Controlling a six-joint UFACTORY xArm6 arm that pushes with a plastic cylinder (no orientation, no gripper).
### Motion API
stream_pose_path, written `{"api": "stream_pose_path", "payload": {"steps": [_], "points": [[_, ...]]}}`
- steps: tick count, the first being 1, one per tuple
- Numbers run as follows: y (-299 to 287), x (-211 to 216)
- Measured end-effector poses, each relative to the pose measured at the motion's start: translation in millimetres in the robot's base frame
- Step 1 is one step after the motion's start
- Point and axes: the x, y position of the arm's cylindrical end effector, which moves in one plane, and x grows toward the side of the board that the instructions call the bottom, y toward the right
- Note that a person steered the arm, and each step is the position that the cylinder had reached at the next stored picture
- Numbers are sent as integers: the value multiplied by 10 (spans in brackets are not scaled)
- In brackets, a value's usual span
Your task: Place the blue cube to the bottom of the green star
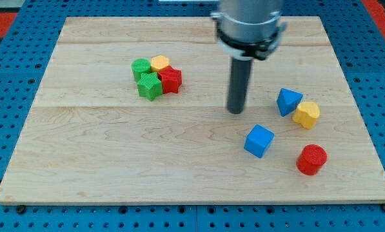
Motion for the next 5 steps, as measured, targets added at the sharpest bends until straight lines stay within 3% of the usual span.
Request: {"api": "stream_pose_path", "payload": {"steps": [2, 3, 4, 5], "points": [[390, 288], [159, 691], [-449, 678], [-60, 731]]}}
